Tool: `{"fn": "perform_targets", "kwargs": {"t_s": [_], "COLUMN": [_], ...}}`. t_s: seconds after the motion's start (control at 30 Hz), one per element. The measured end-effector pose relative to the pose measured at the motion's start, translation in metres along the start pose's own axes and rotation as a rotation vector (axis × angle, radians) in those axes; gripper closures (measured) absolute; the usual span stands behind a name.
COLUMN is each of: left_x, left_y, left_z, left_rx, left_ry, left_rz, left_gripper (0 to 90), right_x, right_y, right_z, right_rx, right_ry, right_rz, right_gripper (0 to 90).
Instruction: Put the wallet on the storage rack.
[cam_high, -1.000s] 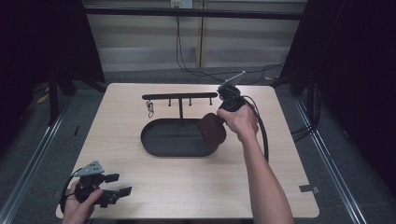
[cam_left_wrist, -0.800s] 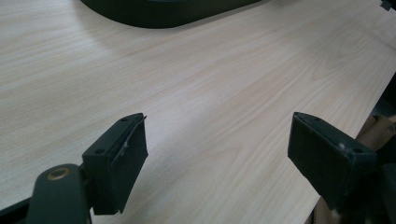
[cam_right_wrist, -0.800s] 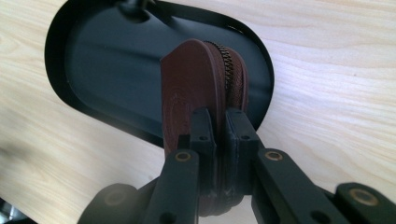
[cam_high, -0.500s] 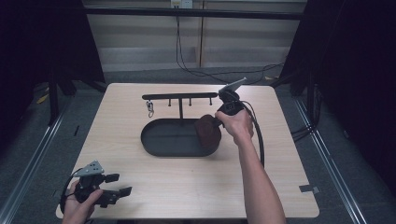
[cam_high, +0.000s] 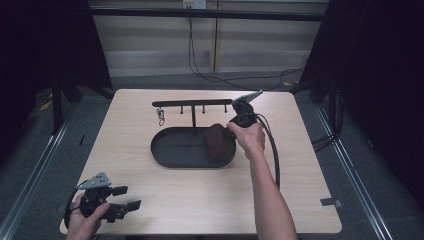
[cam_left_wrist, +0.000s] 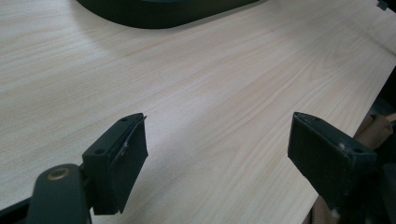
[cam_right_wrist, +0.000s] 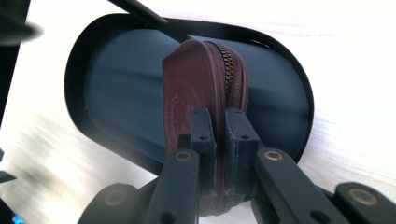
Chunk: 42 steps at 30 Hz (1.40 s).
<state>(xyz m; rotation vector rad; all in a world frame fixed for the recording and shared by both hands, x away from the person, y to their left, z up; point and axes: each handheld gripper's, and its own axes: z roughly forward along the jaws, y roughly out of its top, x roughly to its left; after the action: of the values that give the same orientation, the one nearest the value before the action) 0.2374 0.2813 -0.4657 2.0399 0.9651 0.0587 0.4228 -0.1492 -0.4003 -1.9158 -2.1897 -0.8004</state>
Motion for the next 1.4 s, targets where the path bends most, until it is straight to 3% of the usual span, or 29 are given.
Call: {"fn": "perform_targets", "kwargs": {"t_s": [0.33, 0.37, 0.47, 0.63, 0.83, 0.97, 1.0, 1.03, 1.07, 1.27, 1.4], "left_x": [0.000, 0.000, 0.000, 0.001, 0.001, 0.000, 0.001, 0.001, 0.001, 0.001, 0.002], "left_y": [0.000, 0.000, 0.000, 0.000, 0.000, 0.000, 0.000, 0.000, 0.000, 0.000, 0.001], "left_z": [0.000, 0.000, -0.001, -0.001, 0.000, 0.000, -0.001, -0.001, 0.000, -0.001, 0.000], "left_rx": [0.002, 0.001, 0.002, 0.001, 0.000, 0.001, 0.000, 0.000, 0.000, -0.003, -0.002], "left_ry": [-0.004, -0.006, -0.007, -0.005, -0.006, -0.009, -0.007, -0.007, -0.007, 0.000, 0.002], "left_rz": [-0.001, -0.005, -0.005, -0.001, -0.005, -0.005, -0.004, -0.004, -0.004, -0.005, -0.007], "left_gripper": [19.6, 19.6, 19.6, 19.6, 19.6, 19.6, 19.6, 19.6, 19.6, 19.6, 19.5], "right_x": [-0.011, -0.014, -0.014, -0.012, -0.018, -0.019, -0.019, -0.019, -0.019, -0.017, -0.017], "right_y": [-0.006, -0.008, -0.008, -0.009, -0.010, -0.011, -0.013, -0.013, -0.014, -0.018, -0.024], "right_z": [0.018, 0.022, 0.027, 0.032, 0.028, 0.024, 0.022, 0.022, 0.019, 0.009, 0.003], "right_rx": [-0.007, -0.011, -0.011, -0.018, -0.043, -0.054, -0.073, -0.073, -0.074, -0.112, -0.128], "right_ry": [0.008, 0.025, 0.025, -0.001, 0.001, 0.001, 0.007, 0.007, 0.006, 0.032, 0.020], "right_rz": [0.038, 0.054, 0.049, 0.037, 0.052, 0.041, 0.024, 0.024, 0.014, -0.030, -0.053], "right_gripper": [82.9, 82.6, 81.6, 80.6, 79.2, 74.8, 69.4, 69.4, 62.2, 49.0, 42.6]}}
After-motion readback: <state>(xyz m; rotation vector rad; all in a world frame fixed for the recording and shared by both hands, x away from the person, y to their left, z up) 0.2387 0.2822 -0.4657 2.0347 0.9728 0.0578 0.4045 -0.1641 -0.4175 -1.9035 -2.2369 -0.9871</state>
